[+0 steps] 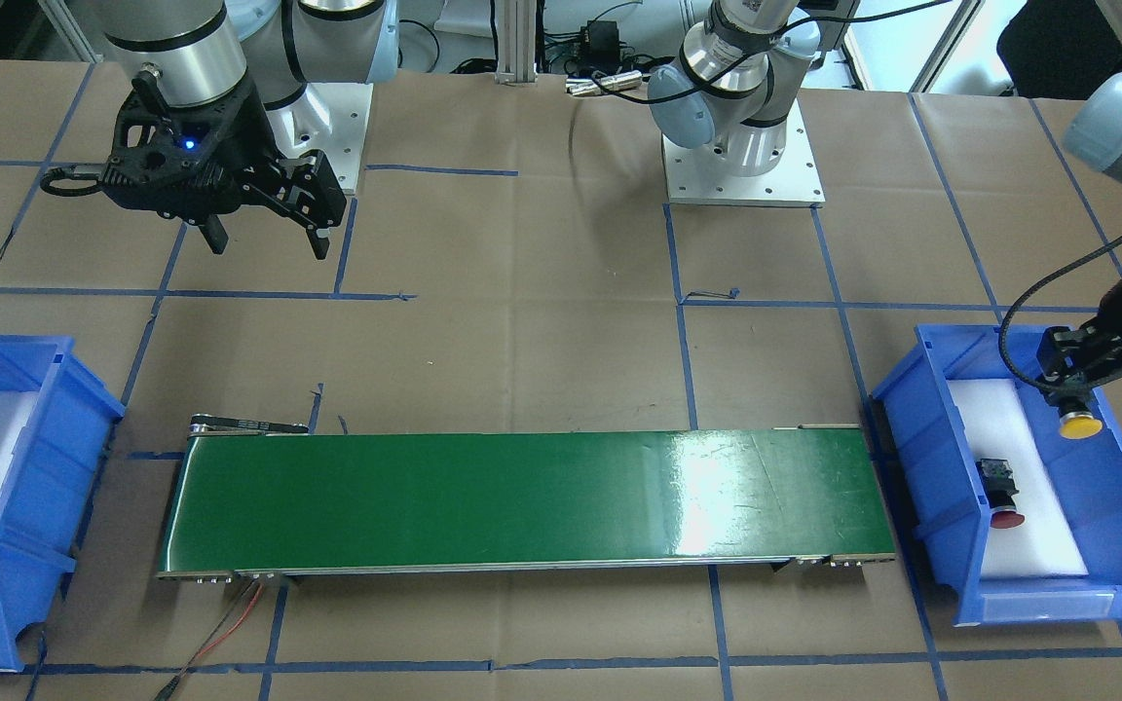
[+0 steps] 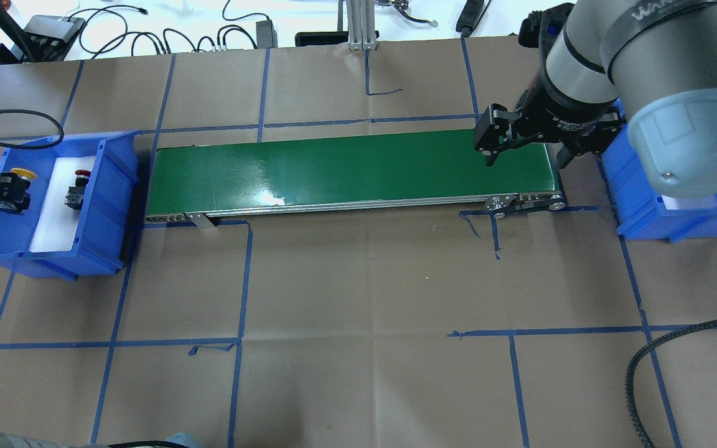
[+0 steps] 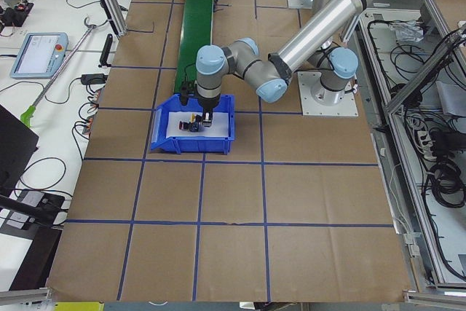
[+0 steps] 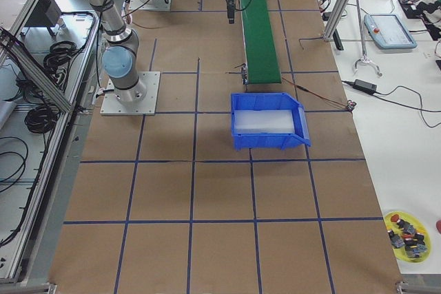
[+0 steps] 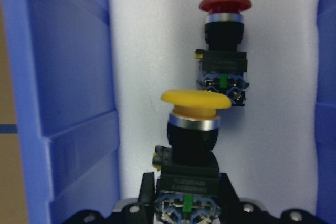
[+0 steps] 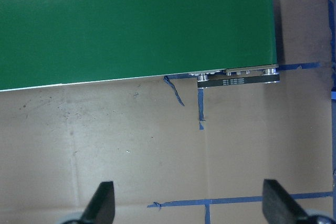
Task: Transport two buttons from left to right
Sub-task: 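Lift the yellow button and carry it with the left gripper onto the conveyor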
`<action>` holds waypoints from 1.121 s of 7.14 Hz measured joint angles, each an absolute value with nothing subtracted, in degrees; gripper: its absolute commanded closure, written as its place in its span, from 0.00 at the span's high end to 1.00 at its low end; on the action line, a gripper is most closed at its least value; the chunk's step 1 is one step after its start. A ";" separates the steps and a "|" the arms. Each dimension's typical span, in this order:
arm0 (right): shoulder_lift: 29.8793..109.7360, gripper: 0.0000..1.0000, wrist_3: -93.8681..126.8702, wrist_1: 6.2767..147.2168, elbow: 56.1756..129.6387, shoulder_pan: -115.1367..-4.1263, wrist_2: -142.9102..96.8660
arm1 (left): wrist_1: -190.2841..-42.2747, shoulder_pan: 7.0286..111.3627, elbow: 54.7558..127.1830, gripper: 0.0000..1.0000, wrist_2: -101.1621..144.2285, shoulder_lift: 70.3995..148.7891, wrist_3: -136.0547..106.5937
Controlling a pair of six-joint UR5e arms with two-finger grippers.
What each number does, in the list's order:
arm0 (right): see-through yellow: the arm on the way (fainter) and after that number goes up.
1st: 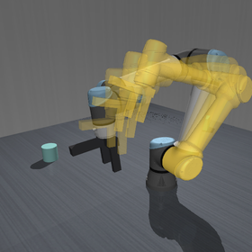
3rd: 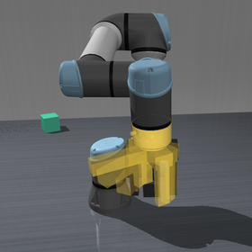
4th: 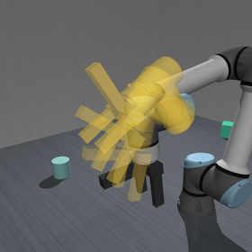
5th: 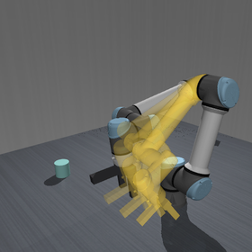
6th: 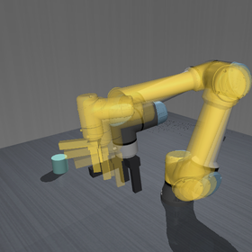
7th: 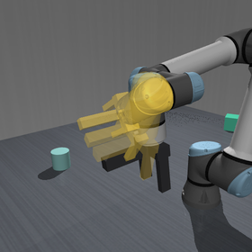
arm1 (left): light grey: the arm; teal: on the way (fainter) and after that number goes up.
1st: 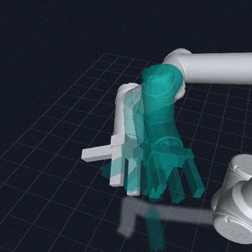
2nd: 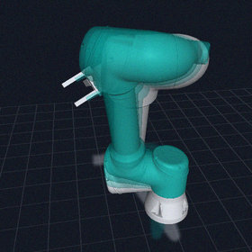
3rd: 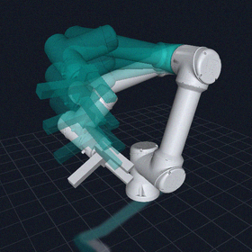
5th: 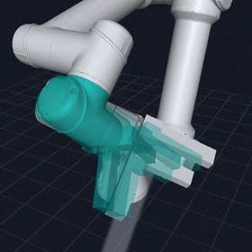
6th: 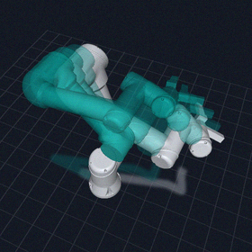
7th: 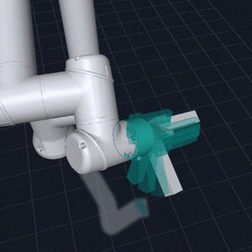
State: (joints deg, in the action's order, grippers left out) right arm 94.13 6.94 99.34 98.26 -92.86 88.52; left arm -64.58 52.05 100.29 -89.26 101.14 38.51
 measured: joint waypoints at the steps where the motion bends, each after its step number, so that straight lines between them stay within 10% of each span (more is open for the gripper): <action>1: 94.13 1.00 6.94 99.37 98.26 -92.83 88.56 | -70.83 52.12 96.92 0.01 -89.23 99.83 37.64; 8: 93.88 1.00 6.60 99.52 98.26 -92.84 88.10 | -83.21 73.84 87.70 0.01 -88.30 99.87 8.12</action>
